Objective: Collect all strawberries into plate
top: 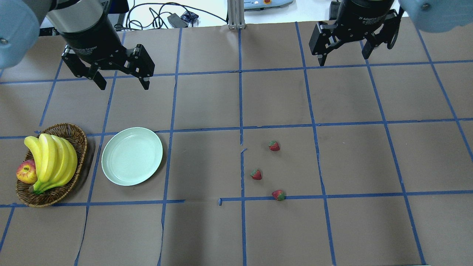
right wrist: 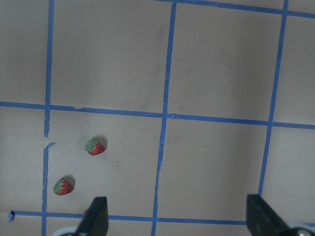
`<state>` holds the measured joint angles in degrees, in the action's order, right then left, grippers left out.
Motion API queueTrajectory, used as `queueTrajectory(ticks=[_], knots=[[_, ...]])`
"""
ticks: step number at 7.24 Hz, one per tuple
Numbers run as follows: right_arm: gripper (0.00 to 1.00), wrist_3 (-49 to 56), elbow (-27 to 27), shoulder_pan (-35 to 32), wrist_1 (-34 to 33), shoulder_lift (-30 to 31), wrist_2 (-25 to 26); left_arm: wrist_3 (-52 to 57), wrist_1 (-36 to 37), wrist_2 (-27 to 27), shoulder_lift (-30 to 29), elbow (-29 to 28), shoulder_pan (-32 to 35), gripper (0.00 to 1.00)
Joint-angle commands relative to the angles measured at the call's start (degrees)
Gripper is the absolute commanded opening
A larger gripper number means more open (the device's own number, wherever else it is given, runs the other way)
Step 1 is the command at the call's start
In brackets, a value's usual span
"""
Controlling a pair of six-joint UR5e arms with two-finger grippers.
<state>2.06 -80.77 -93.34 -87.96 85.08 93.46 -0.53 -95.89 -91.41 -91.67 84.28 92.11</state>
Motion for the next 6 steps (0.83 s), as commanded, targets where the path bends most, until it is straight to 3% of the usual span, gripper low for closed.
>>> queueTrajectory(ticks=[1,6], knots=[[1.00,-0.12,0.08,0.00,-0.37,0.00,-0.56,0.00,0.00,-0.08,0.00,0.01,0.00,1.00],[1.00,-1.43,-0.09,0.08,-0.28,-0.09,-0.29,0.00,0.00,-0.08,0.00,0.01,0.00,1.00]])
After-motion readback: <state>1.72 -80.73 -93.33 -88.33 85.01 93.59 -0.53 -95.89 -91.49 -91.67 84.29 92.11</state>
